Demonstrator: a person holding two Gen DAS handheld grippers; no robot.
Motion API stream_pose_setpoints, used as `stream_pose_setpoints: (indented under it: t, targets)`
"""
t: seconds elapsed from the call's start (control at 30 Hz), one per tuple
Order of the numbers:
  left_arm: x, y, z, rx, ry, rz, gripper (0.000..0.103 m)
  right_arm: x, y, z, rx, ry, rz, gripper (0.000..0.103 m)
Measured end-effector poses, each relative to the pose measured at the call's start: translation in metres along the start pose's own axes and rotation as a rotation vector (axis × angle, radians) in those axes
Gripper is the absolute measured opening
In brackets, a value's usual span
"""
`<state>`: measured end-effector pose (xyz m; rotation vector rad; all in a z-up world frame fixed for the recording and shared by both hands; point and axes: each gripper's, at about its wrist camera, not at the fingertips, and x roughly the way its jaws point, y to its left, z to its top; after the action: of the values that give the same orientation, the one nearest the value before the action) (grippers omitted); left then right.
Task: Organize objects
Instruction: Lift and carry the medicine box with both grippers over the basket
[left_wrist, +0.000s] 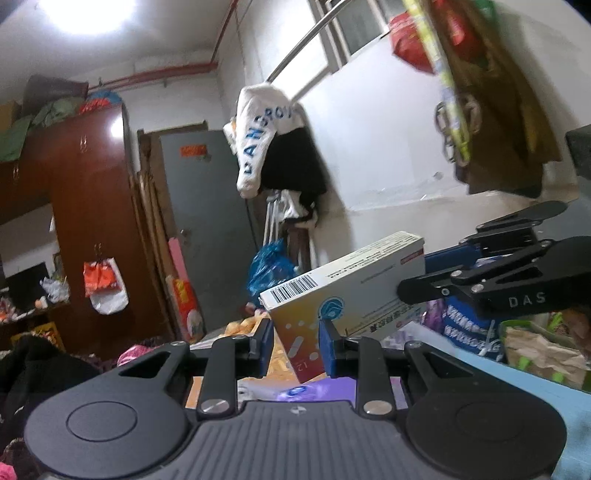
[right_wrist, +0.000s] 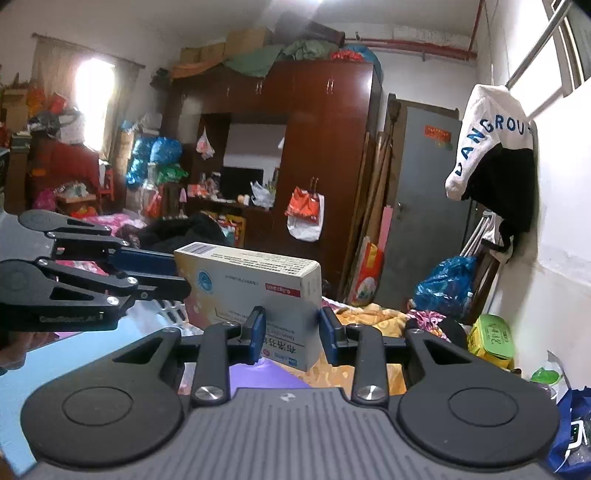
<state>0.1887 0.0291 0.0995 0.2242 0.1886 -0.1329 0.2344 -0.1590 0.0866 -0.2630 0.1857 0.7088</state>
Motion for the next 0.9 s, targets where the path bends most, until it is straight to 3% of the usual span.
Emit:
stream_pose_setpoints:
  t: [0.53,0.77,0.9]
  targets:
    - [0.056,0.026,-0.014,-0.069,0.144,0.054,0.032,0.056,-0.009,-0.008,0.112,0.170,0.043,0.037]
    - [0.048,0.028,-0.009,-0.079,0.125,0.052,0.034,0.054,-0.008,0.000,0.096,0.171,0.028,0.039]
    - [0.061,0.031,-0.012,-0.085,0.168,0.045,0.038,0.063,-0.009,0.000,0.093,0.187,0.027,0.041]
